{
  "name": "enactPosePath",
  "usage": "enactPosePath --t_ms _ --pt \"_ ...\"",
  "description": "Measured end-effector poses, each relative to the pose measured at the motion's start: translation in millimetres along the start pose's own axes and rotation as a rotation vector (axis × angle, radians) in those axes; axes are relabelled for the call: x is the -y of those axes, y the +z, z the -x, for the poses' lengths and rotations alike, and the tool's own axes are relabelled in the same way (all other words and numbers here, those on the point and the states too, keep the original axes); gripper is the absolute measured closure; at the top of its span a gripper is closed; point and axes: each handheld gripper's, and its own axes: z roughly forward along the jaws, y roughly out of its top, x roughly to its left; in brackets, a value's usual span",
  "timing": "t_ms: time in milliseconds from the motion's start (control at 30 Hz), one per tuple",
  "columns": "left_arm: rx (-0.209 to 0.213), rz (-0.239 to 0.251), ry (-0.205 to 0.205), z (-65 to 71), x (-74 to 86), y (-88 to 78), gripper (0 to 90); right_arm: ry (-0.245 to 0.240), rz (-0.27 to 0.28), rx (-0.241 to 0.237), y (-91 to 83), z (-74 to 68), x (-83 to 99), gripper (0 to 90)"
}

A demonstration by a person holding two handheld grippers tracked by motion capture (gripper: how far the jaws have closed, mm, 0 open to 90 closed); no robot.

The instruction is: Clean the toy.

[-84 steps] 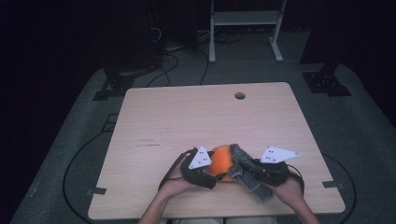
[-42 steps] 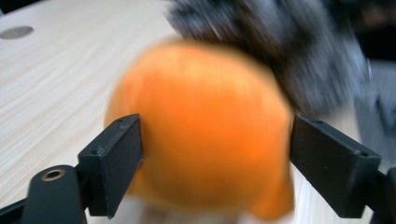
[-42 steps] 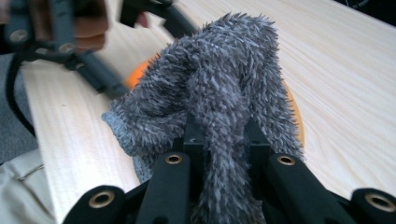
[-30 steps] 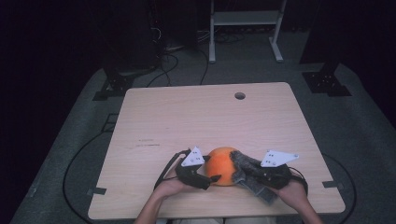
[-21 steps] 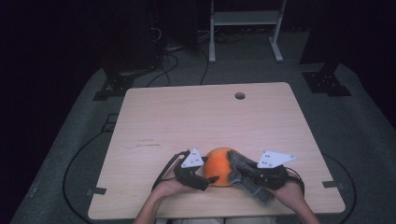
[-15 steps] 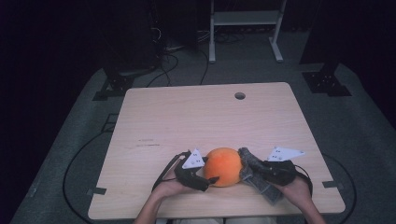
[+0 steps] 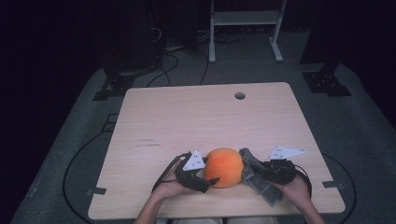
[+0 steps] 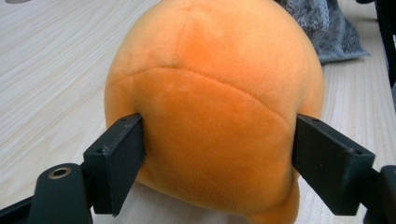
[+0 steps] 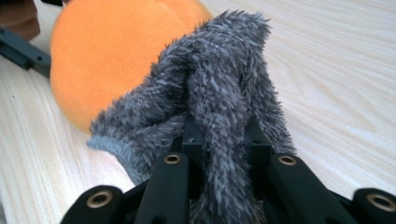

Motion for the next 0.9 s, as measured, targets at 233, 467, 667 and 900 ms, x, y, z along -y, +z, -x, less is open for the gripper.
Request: enactPosePath --t_ms 233,467,667,900 --pt "0.003 0.001 0.01 1.5 0.5 -0.2 19.4 -0.067 0.062 -0.031 1.0 -13.1 -16.1 75.3" --pt "-0.002 0.0 0.025 3.5 -0.4 -0.1 19.4 -0.008 0.024 -0.013 -2.6 1.3 -6.6 75.7" --pt "-0.001 0.0 0.041 5.7 -0.8 0.5 20.4 -0.066 0.085 -0.058 -5.8 -15.2 -24.1 75.6" --pt "0.006 0.001 0.047 6.1 -0.5 -0.1 20.8 -0.035 -0.051 0.01 -1.2 4.6 -5.2 75.7"
